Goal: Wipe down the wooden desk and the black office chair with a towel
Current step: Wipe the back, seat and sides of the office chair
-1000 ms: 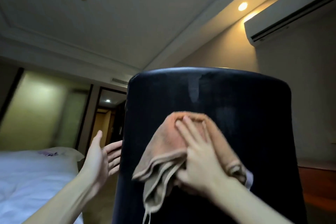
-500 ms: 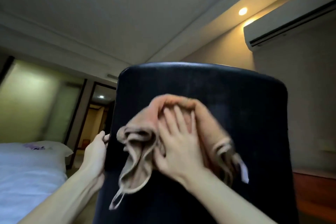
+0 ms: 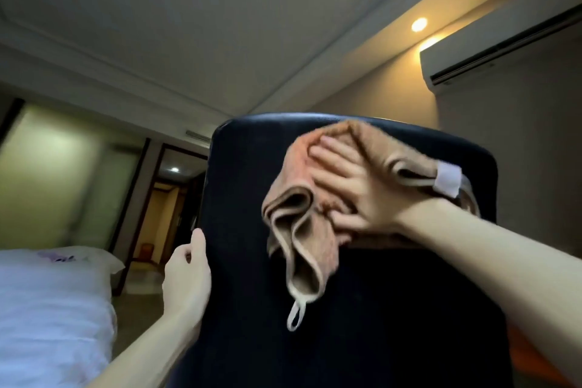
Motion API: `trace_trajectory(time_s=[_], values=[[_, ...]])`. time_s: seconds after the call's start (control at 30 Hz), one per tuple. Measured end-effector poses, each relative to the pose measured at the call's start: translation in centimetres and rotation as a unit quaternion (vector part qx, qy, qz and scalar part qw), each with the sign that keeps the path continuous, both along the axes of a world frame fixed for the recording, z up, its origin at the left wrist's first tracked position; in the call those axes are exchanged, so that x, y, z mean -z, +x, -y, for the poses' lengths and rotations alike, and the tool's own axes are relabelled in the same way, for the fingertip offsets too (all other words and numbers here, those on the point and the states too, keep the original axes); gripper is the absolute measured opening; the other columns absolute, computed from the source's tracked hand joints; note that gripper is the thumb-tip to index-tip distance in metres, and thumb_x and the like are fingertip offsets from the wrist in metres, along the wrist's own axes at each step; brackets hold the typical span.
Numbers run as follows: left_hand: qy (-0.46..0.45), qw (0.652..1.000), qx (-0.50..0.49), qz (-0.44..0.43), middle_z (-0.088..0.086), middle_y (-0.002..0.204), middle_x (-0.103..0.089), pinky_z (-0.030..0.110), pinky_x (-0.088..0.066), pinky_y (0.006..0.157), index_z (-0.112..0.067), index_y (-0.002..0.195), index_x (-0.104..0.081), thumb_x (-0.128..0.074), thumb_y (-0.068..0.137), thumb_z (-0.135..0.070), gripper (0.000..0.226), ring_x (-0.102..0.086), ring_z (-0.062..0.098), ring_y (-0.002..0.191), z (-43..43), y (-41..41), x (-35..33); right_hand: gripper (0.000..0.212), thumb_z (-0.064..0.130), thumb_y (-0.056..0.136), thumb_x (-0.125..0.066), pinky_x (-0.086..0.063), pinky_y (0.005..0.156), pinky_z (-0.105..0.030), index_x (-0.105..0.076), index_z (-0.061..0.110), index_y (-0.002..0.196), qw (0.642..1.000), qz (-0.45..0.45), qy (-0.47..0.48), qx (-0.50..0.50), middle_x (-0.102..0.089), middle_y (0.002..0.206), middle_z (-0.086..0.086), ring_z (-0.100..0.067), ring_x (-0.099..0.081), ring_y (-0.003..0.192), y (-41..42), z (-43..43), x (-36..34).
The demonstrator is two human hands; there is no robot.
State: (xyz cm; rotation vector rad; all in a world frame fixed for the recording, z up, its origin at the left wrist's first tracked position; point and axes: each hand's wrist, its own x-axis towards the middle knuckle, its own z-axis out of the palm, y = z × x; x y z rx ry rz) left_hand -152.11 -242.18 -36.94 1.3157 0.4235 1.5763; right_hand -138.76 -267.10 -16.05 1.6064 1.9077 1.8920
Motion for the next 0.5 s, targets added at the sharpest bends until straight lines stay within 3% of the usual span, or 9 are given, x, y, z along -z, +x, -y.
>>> trace_trajectory(time_s=[0.07,0.13,0.17,0.23,0.3,0.37,0.43,0.5], values=[[0.024,0.998,-0.058,-0.008,0.003,0.091,-0.063,0.043,-0.044,0.080,-0.010,0.106,-0.061,-0.030,0.106,-0.061,0.060,-0.060,0.027,0.089,0.2,0.8,0.5,0.074,0.054,0.090,-0.050,-0.012,0.125,-0.061,-0.050,0.012,0.152,0.997,0.057,0.055,0.019,-0.034,0.163,-0.018,-0.041,-0.020,0.155,1.7,-0.7,3.8],[0.012,0.995,-0.094,-0.007,0.001,0.094,-0.063,0.042,-0.041,0.080,-0.015,0.111,-0.059,-0.026,0.106,-0.062,0.057,-0.058,0.024,0.088,0.3,1.4,0.5,0.079,0.057,0.084,-0.052,-0.007,0.125,-0.063,-0.050,0.017,0.152,0.988,-0.019,0.153,0.010,-0.034,0.165,-0.012,-0.035,-0.018,0.157,1.9,-2.2,7.5],[0.005,0.994,-0.111,-0.009,-0.001,0.091,-0.062,0.041,-0.039,0.080,-0.016,0.108,-0.058,-0.025,0.106,-0.062,0.057,-0.056,0.023,0.085,0.4,1.9,0.5,0.081,0.057,0.080,-0.055,-0.008,0.123,-0.066,-0.051,0.016,0.151,0.987,-0.052,0.150,0.006,-0.036,0.165,-0.011,-0.035,-0.018,0.157,1.9,-2.7,9.3],[-0.005,0.992,-0.124,-0.019,0.004,0.093,-0.061,0.041,-0.037,0.079,-0.012,0.107,-0.056,-0.024,0.106,-0.061,0.059,-0.054,0.028,0.086,0.2,2.0,0.1,0.086,0.057,0.074,-0.061,-0.012,0.120,-0.071,-0.052,0.016,0.149,0.990,-0.094,0.100,0.018,-0.037,0.164,-0.009,-0.034,-0.016,0.158,2.3,-4.0,16.2],[-0.010,0.992,-0.127,-0.014,0.008,0.097,-0.061,0.042,-0.036,0.079,-0.008,0.108,-0.057,-0.026,0.107,-0.060,0.061,-0.054,0.031,0.091,-0.2,2.0,0.1,0.083,0.058,0.075,-0.063,-0.012,0.120,-0.071,-0.052,0.019,0.148,0.998,-0.056,-0.009,0.033,-0.037,0.165,-0.007,-0.033,-0.015,0.158,3.3,-3.9,21.7],[-0.011,0.992,-0.128,-0.017,0.008,0.093,-0.060,0.042,-0.036,0.080,-0.009,0.102,-0.056,-0.027,0.107,-0.060,0.059,-0.054,0.033,0.091,-0.9,1.7,0.2,0.078,0.058,0.081,-0.059,-0.007,0.124,-0.065,-0.053,0.020,0.149,0.995,-0.028,-0.093,0.022,-0.035,0.165,-0.008,-0.033,-0.014,0.158,4.1,-2.1,21.8],[-0.012,0.992,-0.127,-0.022,0.009,0.092,-0.059,0.042,-0.036,0.080,-0.010,0.097,-0.054,-0.028,0.107,-0.060,0.057,-0.054,0.034,0.091,-1.3,1.5,0.3,0.072,0.049,0.088,-0.062,-0.008,0.128,-0.056,-0.055,0.007,0.146,0.989,-0.018,-0.146,-0.019,-0.036,0.162,-0.018,-0.041,-0.020,0.155,4.1,-0.6,19.9],[-0.018,0.991,-0.127,-0.028,0.008,0.092,-0.059,0.042,-0.037,0.080,-0.010,0.097,-0.055,-0.027,0.107,-0.060,0.058,-0.054,0.033,0.091,-1.6,1.5,0.2,0.068,0.037,0.088,-0.068,-0.013,0.126,-0.059,-0.057,-0.008,0.139,0.992,-0.031,-0.121,0.009,-0.039,0.154,-0.031,-0.053,-0.026,0.148,4.0,0.1,16.4]])
